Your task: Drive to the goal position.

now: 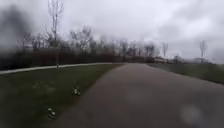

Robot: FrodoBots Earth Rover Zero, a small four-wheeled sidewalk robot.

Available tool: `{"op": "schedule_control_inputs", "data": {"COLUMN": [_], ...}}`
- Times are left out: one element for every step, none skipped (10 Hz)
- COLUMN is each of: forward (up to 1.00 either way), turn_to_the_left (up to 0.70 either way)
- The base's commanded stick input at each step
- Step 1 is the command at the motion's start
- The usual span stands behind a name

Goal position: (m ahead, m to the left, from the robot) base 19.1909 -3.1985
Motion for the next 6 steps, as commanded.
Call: {"op": "schedule_control_inputs", "data": {"forward": [0.7,0.7,0.7,0.7,0.7,0.7], "turn_to_the_left": [0.0,0.0,0.0,0.0,0.0,0.0]}}
